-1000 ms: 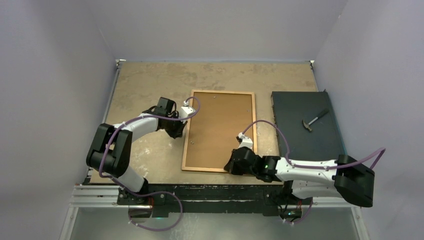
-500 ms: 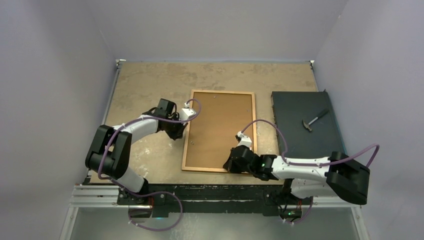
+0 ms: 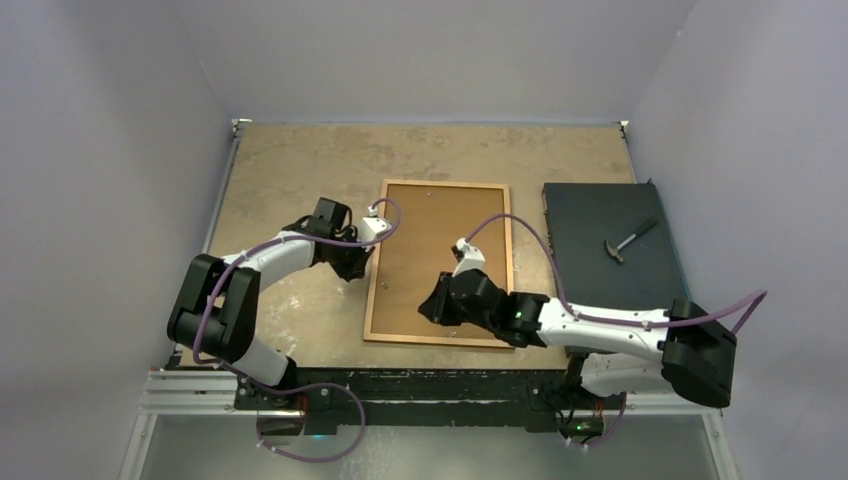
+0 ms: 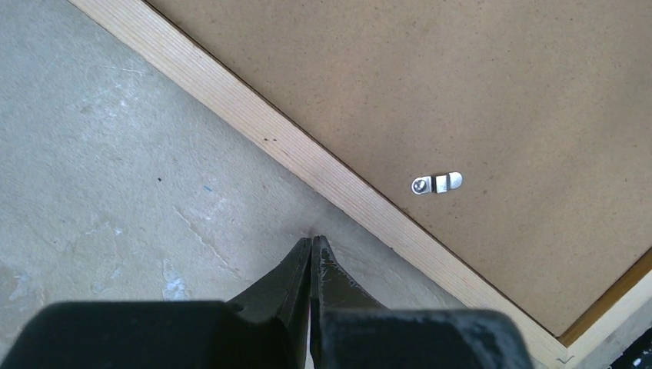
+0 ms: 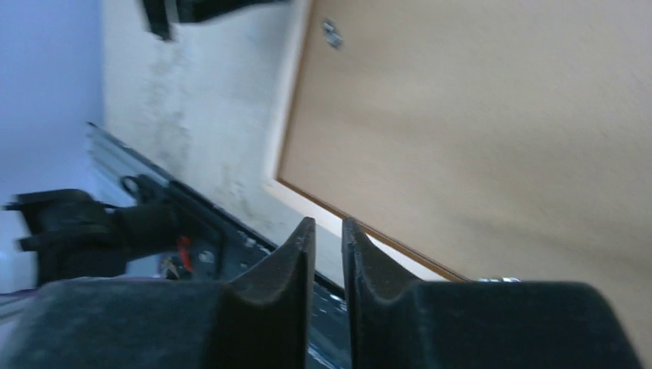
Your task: Put the photo into the frame
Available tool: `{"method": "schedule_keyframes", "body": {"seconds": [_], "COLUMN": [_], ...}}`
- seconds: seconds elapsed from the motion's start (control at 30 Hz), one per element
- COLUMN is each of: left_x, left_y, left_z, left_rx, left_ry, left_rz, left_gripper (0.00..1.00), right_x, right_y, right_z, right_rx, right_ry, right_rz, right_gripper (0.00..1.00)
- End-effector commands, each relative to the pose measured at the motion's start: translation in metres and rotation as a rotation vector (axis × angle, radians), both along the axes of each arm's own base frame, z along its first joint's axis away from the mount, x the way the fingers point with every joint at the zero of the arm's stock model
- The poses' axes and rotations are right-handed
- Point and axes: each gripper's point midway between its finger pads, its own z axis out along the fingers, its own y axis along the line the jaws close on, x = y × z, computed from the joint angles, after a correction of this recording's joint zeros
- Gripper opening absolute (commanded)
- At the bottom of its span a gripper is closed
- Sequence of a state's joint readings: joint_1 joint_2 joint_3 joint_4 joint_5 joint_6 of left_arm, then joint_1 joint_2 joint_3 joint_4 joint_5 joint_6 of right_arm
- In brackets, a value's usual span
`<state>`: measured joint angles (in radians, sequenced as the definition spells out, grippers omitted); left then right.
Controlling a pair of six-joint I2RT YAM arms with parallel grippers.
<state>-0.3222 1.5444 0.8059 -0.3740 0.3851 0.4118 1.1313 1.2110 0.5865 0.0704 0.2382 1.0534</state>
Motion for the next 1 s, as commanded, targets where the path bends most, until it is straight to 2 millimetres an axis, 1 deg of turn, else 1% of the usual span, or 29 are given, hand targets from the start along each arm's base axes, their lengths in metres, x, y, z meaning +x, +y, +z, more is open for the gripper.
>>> {"method": "schedule_keyframes", "body": {"seconds": [0.0, 0.07, 0.13, 0.27, 0.37, 0.47, 0.53, 0.67, 0.83, 0.97], "left_x": [0.007, 0.004, 0.006, 0.008, 0.006, 0.0, -0.002, -0.003, -0.005, -0.008], "left_y": [-0.013, -0.017, -0.019, -0.021, -0.019, -0.02, -0.021, -0.026, -0.027, -0.027], "left_z": [0.023, 0.026, 0.03, 0.039, 0.034, 0.025, 0.02, 0.018, 0.013, 0.01], "left_rx": [-0.066, -0.09, -0.114, -0.17, -0.177, -0.182, -0.191, -0.214, -0.221, -0.221], "left_ry": [-0.032, -0.001, 0.013, 0.05, 0.071, 0.106, 0.126, 0.146, 0.165, 0.174], "left_rz": [-0.018, -0.017, 0.0, 0.016, 0.006, -0.008, -0.011, -0.027, -0.033, -0.037], "left_gripper": [0.0, 0.0, 0.0, 0.09, 0.11, 0.09, 0.08, 0.09, 0.12, 0.11], "right_x": [0.024, 0.034, 0.041, 0.051, 0.056, 0.066, 0.073, 0.085, 0.092, 0.092], "right_y": [0.024, 0.035, 0.047, 0.073, 0.088, 0.095, 0.093, 0.091, 0.095, 0.102], "right_z": [0.04, 0.039, 0.04, 0.04, 0.037, 0.035, 0.031, 0.024, 0.008, -0.002], "right_rx": [0.038, 0.029, 0.03, 0.059, 0.056, 0.068, 0.079, 0.092, 0.105, 0.122], "right_ry": [-0.12, -0.145, -0.173, -0.225, -0.264, -0.283, -0.288, -0.301, -0.286, -0.278], "right_rz": [0.038, 0.069, 0.104, 0.196, 0.269, 0.302, 0.305, 0.328, 0.369, 0.398], "right_gripper": [0.27, 0.34, 0.38, 0.42, 0.47, 0.52, 0.56, 0.59, 0.58, 0.54]}}
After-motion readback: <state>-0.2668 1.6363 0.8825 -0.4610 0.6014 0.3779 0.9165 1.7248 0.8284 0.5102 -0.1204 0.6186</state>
